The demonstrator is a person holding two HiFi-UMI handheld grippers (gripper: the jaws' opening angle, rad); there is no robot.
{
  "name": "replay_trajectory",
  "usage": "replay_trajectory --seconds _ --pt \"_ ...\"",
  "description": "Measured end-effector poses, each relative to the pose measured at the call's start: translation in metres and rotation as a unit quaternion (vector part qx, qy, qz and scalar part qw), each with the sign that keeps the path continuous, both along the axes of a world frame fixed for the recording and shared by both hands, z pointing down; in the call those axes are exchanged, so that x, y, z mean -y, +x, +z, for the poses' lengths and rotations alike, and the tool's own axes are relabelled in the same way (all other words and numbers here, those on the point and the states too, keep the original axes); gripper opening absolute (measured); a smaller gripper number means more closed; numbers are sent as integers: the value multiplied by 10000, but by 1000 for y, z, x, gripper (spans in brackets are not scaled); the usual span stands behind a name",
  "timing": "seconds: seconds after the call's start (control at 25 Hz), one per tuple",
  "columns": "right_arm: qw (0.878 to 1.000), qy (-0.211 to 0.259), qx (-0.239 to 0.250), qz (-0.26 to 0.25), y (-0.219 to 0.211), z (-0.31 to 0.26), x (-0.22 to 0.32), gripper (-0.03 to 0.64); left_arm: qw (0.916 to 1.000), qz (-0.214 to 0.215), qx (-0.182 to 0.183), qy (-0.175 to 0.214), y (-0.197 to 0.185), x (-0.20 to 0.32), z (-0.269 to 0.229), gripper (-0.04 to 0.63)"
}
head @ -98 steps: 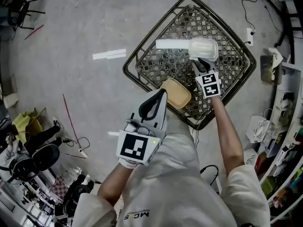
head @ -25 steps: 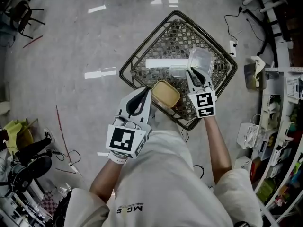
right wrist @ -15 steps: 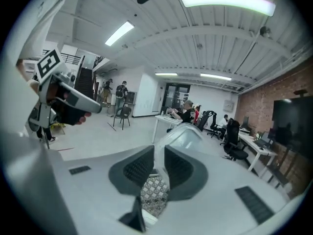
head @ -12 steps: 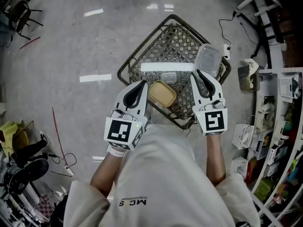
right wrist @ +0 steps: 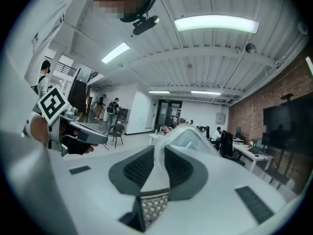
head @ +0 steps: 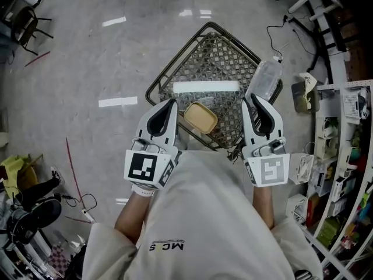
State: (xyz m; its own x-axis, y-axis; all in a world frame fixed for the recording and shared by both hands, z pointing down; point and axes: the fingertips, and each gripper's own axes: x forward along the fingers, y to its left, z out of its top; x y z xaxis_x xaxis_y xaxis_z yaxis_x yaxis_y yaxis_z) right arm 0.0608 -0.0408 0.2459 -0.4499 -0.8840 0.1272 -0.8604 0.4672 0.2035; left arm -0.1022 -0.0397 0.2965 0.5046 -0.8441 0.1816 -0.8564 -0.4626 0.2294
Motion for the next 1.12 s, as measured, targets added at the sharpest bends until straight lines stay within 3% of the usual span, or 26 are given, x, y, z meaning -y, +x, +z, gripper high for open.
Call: replay_trajectory --seconds 0.4,0.6,1.12 --pt "9993 32 148 332 24 0 -20 80 10000 -28 -23 88 -2 -7 -12 25" --pt "9977 -135 474 465 32 10 -23 80 10000 2 0 81 0 -9 -13 25" --pt "9969 -238 619 413 31 18 -22 80 10000 35 43 56 8 -9 -14 25"
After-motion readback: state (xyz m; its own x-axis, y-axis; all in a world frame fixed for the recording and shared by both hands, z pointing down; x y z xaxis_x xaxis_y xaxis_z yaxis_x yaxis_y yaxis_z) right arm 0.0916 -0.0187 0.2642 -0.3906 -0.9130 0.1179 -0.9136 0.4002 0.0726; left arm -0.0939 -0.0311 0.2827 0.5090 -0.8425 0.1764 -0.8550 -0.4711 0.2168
